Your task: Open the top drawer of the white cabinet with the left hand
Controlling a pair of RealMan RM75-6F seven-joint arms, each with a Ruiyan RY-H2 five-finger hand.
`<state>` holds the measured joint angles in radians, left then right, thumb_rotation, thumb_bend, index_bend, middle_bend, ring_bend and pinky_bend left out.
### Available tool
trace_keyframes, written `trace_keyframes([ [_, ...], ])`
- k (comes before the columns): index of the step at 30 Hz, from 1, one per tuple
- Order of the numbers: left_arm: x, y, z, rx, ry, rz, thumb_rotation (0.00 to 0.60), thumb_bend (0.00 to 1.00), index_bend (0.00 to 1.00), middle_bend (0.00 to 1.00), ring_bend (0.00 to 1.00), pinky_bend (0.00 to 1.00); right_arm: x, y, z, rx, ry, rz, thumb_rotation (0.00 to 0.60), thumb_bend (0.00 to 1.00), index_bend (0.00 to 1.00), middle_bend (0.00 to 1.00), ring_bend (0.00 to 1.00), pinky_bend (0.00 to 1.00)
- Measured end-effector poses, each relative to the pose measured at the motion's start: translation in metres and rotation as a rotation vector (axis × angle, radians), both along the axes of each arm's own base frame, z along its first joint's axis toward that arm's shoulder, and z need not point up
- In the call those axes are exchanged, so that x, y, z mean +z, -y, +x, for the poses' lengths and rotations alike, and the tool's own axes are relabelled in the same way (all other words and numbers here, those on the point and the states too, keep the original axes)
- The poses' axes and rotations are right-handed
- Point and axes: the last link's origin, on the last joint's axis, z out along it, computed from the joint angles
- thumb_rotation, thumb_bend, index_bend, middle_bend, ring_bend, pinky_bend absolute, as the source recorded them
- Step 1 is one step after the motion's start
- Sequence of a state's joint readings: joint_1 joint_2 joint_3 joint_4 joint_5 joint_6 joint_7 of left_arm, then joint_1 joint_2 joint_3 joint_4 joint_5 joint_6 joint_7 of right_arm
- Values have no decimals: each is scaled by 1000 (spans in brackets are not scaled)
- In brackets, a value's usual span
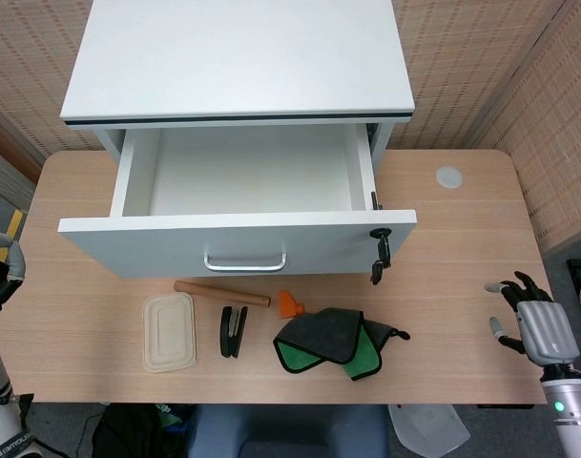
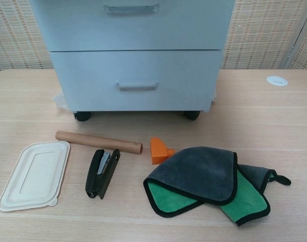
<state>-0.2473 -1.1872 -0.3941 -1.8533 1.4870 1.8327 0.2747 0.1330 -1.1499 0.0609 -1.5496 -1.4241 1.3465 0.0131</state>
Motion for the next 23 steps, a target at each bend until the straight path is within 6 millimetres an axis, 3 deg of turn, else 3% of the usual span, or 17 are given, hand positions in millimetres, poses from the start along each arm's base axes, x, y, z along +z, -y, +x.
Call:
trace_keyframes([
  [8, -25, 0, -50, 213, -97, -215, 600, 475, 609, 781, 637, 702, 2, 0, -1, -1, 2, -4, 600, 341, 277, 268, 171, 244],
  [16, -61, 19, -90, 365, -203, -491, 600, 396, 335, 472, 402, 393, 6, 0, -3, -5, 5, -6, 600, 341, 277, 268, 171, 244],
  [19, -71, 26, -98, 383, -244, -527, 600, 365, 313, 433, 366, 334, 7, -1, -4, -6, 11, -1, 600, 341, 278, 268, 170, 244],
  [23, -83, 32, -104, 374, -277, -538, 600, 356, 317, 432, 365, 334, 6, -1, -5, -7, 23, 9, 600, 341, 278, 268, 170, 244],
])
